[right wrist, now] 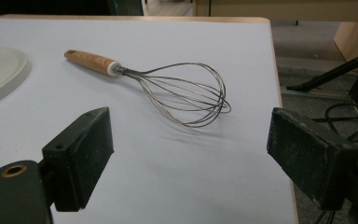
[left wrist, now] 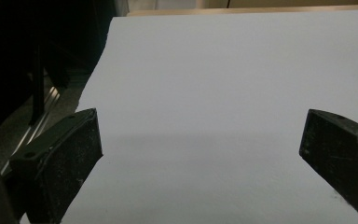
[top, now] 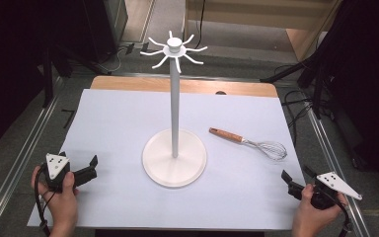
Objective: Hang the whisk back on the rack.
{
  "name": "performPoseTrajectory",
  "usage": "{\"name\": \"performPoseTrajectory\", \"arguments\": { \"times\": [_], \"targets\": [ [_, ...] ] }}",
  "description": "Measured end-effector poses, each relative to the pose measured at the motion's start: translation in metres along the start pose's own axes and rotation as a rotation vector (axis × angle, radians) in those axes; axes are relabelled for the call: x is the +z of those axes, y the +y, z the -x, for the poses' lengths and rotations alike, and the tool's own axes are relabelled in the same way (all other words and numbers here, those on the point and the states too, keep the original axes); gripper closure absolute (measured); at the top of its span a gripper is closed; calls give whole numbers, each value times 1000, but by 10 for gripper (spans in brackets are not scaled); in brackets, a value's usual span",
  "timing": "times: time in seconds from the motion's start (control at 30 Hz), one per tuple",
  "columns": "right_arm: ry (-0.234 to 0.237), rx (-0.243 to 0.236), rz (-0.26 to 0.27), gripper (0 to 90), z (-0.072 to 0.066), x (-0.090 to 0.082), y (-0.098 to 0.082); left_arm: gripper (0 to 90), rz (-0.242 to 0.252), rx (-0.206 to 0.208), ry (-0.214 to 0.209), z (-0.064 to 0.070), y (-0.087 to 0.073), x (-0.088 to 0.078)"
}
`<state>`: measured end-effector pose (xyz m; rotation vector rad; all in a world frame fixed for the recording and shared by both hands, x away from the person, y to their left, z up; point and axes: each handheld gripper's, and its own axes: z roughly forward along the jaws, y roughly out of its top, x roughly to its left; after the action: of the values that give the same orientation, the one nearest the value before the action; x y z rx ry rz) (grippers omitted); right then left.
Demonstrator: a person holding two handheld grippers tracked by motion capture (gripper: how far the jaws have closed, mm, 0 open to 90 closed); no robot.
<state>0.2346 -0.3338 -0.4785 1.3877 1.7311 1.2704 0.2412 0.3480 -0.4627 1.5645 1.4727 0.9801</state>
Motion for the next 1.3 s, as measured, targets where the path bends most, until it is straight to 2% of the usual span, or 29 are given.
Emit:
{"name": "performPoseTrajectory", "arguments": {
  "times": [0.03,0.07,0.13,0.17,0.3,0.4,0.47,0.5,0.57,0.73,0.77,0.9,1.03,1.07,1.2,1.27,1.3],
  "targets": [
    [2,-12,-9,149,0,1,2,0,1,1,1,0,0,0],
    [12,-43,-41,149,-2,3,5,0,2,4,1,0,0,0],
    [17,-55,-53,150,-2,4,6,0,0,11,3,1,0,0],
    [23,-92,-87,151,-3,8,9,0,-3,15,4,2,0,0],
    [37,-127,-125,151,-6,13,13,0,-4,29,10,3,0,1],
    [42,-174,-162,151,-10,18,17,0,-2,26,9,3,0,1],
    [58,-195,-187,151,-12,22,20,0,-3,27,10,3,0,1],
    [79,-217,-215,149,-15,27,24,0,-4,28,11,3,0,1],
    [88,-254,-244,148,-20,33,27,0,-3,28,10,3,0,1],
    [105,-298,-276,148,-27,41,34,0,-1,28,7,3,0,1],
    [111,-322,-293,147,-29,44,38,0,-1,28,7,3,0,1],
    [128,-351,-321,141,-33,48,45,0,-3,27,8,3,0,1],
    [141,-402,-355,141,-38,52,54,0,-1,29,7,3,0,1],
    [143,-437,-372,143,-42,54,59,0,-1,29,7,3,0,1],
    [151,-465,-399,144,-47,57,64,0,-1,28,7,3,0,1],
    [165,-507,-434,147,-50,61,68,0,-1,28,7,3,0,1],
    [165,-507,-434,147,-50,61,68,0,-1,28,7,3,0,1]
  ]
}}
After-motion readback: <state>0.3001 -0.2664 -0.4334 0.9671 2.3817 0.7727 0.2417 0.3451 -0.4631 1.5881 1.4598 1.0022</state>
